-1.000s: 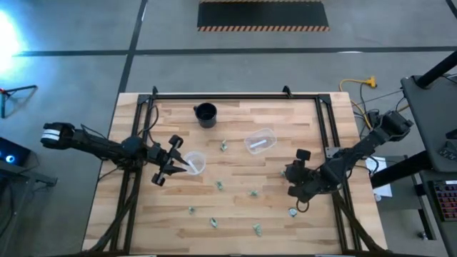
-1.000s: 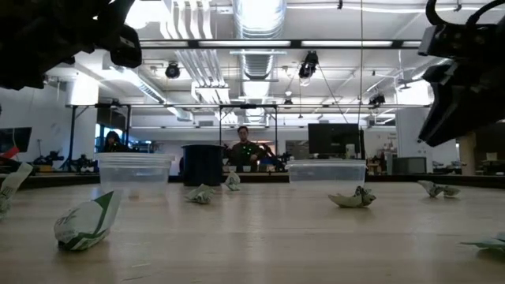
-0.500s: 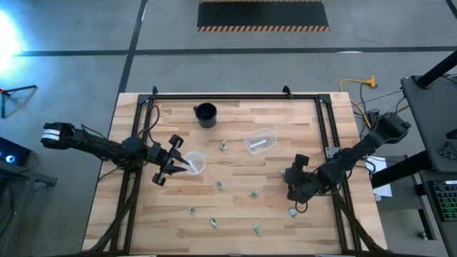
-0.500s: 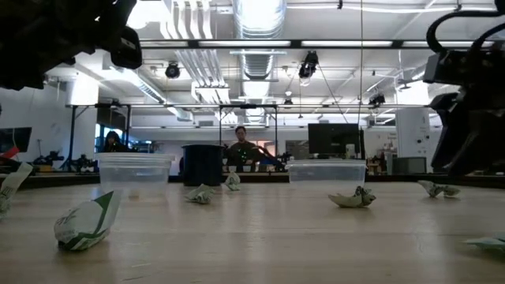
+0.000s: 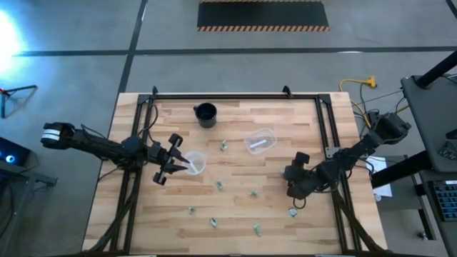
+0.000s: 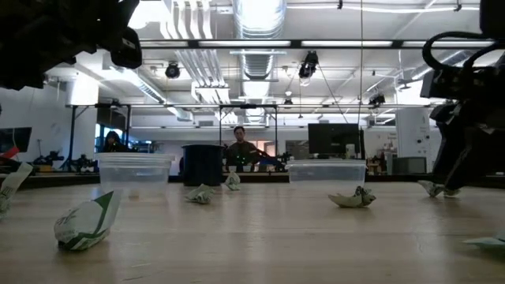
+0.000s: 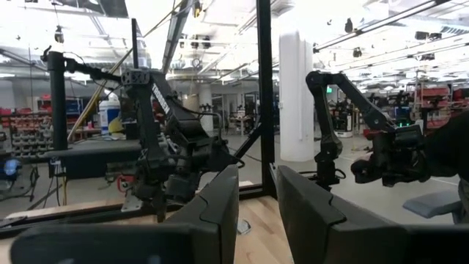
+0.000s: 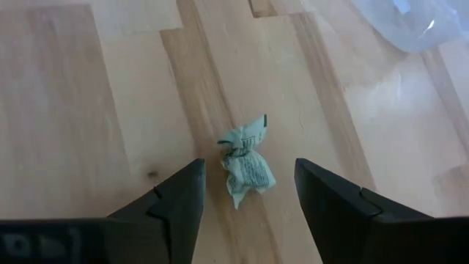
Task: Pick and place items into bin
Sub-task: Put the stevia packet into the rectangle transparent bin, then put the stevia packet into the circle transparent bin
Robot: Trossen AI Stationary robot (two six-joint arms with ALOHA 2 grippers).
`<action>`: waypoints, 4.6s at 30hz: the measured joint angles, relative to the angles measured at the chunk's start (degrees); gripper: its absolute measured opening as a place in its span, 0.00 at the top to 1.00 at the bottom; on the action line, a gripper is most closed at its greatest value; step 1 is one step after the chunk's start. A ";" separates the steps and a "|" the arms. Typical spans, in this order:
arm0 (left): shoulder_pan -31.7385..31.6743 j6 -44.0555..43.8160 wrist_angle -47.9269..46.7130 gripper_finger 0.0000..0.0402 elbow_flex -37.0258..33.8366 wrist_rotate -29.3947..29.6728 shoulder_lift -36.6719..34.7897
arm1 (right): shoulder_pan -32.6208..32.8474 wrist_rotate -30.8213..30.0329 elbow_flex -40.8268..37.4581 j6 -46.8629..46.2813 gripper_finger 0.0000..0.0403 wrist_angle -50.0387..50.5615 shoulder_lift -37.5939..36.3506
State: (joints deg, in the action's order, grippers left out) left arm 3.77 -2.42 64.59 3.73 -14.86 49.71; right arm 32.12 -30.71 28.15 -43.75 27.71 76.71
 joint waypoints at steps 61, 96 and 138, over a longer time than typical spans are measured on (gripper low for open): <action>0.00 -0.19 0.52 0.81 0.00 0.40 0.14 | -22.23 -11.15 6.98 34.89 0.98 -11.03 0.15; 0.00 -0.20 0.49 0.81 -0.04 0.43 0.14 | -39.42 6.64 6.96 49.83 0.93 -22.36 0.30; 19.85 4.77 -41.60 0.81 20.44 25.12 6.13 | -29.82 6.78 6.24 51.04 0.79 -20.69 -11.25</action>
State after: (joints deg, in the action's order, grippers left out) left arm 23.62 2.36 22.98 24.17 10.25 55.84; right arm 2.30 -23.93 34.39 7.29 7.02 65.46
